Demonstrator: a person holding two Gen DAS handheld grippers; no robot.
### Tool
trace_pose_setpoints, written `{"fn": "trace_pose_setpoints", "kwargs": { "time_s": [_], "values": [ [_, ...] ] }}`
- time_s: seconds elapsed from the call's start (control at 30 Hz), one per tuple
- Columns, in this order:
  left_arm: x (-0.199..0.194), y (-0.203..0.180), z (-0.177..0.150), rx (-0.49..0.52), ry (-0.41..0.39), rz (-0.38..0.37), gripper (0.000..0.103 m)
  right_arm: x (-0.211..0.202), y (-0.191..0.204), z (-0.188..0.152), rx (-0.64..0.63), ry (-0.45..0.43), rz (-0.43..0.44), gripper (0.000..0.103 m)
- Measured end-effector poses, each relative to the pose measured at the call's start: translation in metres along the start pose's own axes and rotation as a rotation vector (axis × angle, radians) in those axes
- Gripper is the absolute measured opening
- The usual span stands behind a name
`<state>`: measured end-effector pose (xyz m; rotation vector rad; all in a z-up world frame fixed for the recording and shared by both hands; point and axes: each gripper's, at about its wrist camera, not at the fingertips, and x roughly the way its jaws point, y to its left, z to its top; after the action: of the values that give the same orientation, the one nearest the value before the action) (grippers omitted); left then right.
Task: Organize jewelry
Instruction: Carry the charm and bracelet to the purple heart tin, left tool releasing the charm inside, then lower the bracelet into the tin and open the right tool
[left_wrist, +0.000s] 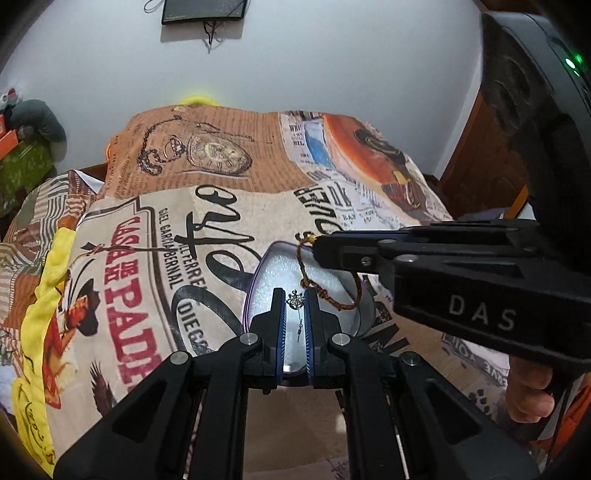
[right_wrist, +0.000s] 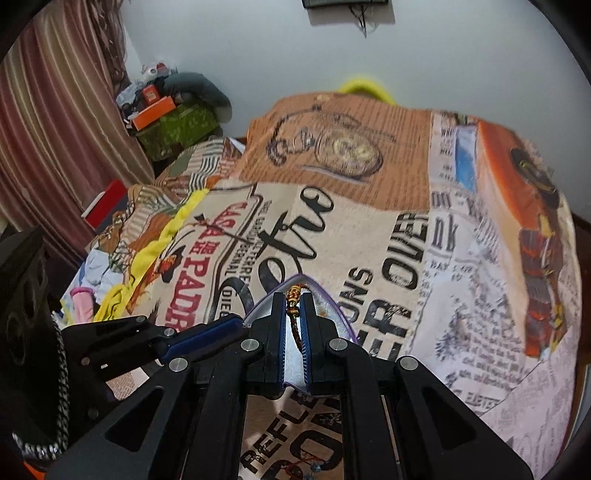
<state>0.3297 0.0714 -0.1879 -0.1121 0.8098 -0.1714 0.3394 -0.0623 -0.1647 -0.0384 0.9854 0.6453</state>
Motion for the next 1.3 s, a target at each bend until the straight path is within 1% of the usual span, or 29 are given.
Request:
{"fn": "trace_pose_setpoints", "kwargs": {
  "time_s": [0.17, 0.27, 0.5, 0.6, 0.63, 0.67, 0.73, 0.8, 0.83, 1.03, 1.23, 1.3],
  "values": [
    [0.011, 0.006, -0.002, -0.018, 0.037, 0.000, 0.008, 0.011, -0.006, 0.000, 0.030, 0.043, 0.027, 0.007],
    [0.014, 0.009, -0.003, -0.027, 0.042, 0.005, 0.008, 0.014, -0.008, -0.001, 0.033, 0.061, 0.033, 0.007],
    [0.010, 0.009, -0.004, -0.028, 0.054, 0.006, 0.009, 0.013, -0.009, -0.003, 0.036, 0.065, 0.024, 0.007],
    [0.003, 0.011, -0.004, -0.040, 0.049, 0.019, 0.014, 0.010, -0.010, -0.004, 0.046, 0.072, 0.032, 0.008],
    [0.001, 0.012, -0.004, -0.045, 0.045, 0.023, 0.018, 0.007, -0.010, -0.005, 0.045, 0.072, 0.029, 0.010],
    [-0.003, 0.013, -0.004, -0.052, 0.038, 0.027, 0.020, 0.006, -0.010, -0.005, 0.042, 0.070, 0.022, 0.012],
    [-0.011, 0.015, -0.003, -0.059, 0.025, 0.032, 0.021, -0.001, -0.007, -0.007, 0.035, 0.057, 0.004, 0.022],
    [-0.021, 0.015, -0.002, -0.060, 0.012, 0.036, 0.022, -0.008, -0.005, -0.008, 0.032, 0.041, -0.002, 0.027],
    [-0.027, 0.014, -0.001, -0.059, 0.003, 0.039, 0.023, -0.012, -0.004, -0.009, 0.031, 0.033, -0.006, 0.028],
    [-0.058, 0.006, -0.001, -0.036, -0.031, 0.062, 0.031, -0.040, 0.002, -0.016, 0.028, -0.014, -0.031, 0.029],
    [-0.081, 0.000, -0.005, -0.031, -0.040, 0.071, 0.032, -0.070, 0.010, -0.030, 0.008, -0.060, -0.083, 0.029],
    [-0.089, -0.001, -0.008, -0.035, -0.041, 0.070, 0.033, -0.079, 0.011, -0.036, 0.006, -0.072, -0.093, 0.031]
  ]
}}
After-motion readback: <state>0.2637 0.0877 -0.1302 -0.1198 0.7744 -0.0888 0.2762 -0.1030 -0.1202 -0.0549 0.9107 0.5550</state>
